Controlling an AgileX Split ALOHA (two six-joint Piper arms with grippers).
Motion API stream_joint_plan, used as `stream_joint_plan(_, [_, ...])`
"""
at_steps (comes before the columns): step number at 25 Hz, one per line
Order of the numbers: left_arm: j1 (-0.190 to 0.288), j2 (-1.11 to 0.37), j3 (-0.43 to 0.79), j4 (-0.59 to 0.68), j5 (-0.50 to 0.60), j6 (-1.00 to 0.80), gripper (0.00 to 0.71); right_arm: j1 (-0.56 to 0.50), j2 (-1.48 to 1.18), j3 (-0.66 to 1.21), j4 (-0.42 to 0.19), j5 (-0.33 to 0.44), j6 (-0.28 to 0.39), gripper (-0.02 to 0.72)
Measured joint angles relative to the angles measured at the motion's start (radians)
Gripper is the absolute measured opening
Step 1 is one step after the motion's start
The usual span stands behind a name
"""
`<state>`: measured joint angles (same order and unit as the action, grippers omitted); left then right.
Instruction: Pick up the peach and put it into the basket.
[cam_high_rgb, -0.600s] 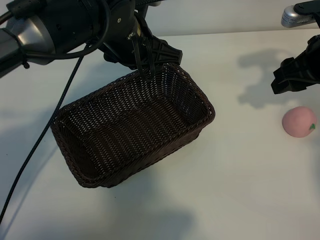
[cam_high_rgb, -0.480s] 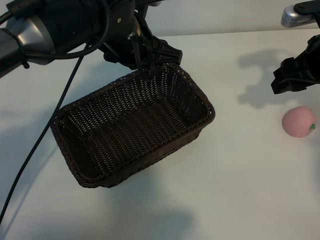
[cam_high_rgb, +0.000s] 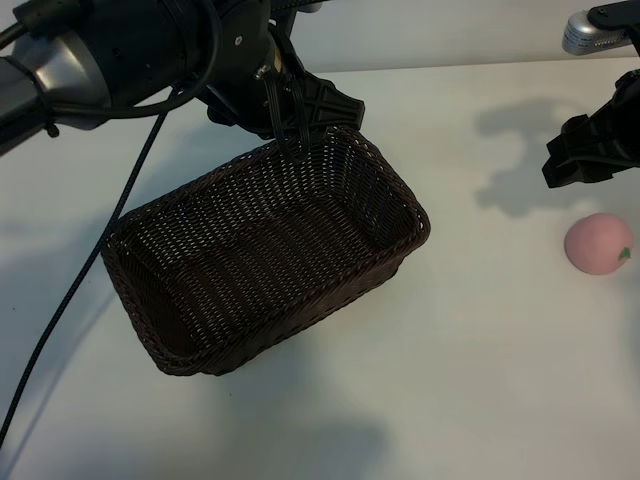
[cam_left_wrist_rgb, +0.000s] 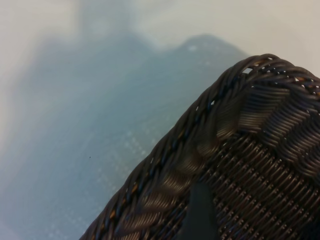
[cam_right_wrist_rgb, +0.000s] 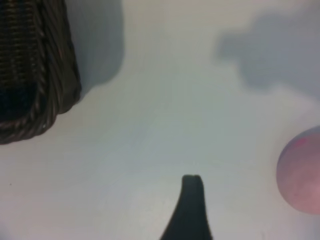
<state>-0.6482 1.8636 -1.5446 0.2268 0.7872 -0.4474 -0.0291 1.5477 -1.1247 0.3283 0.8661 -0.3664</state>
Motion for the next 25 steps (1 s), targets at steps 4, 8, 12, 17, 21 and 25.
stream_joint_plan(4, [0.000,0.000,0.000,0.000,0.000,0.000,0.584,0.000,0.000,0.000,0.000,0.000,0.000,0.595])
stream_joint_plan(8, [0.000,0.000,0.000,0.000,0.000,0.000,0.584,0.000,0.000,0.000,0.000,0.000,0.000,0.595])
stream_joint_plan(12, [0.000,0.000,0.000,0.000,-0.003,0.000,0.584,0.000,0.000,0.000,0.000,0.000,0.000,0.595])
stream_joint_plan(17, [0.000,0.000,0.000,0.000,-0.005,-0.001,0.584,0.000,0.000,0.000,0.000,-0.001,0.000,0.595])
stream_joint_plan(21, [0.000,0.000,0.000,0.000,-0.019,-0.002,0.584,0.000,0.000,0.000,0.000,-0.002,0.000,0.595])
stream_joint_plan(25, [0.000,0.000,0.000,0.000,-0.024,0.001,0.584,0.000,0.000,0.000,0.000,-0.002,0.000,0.595])
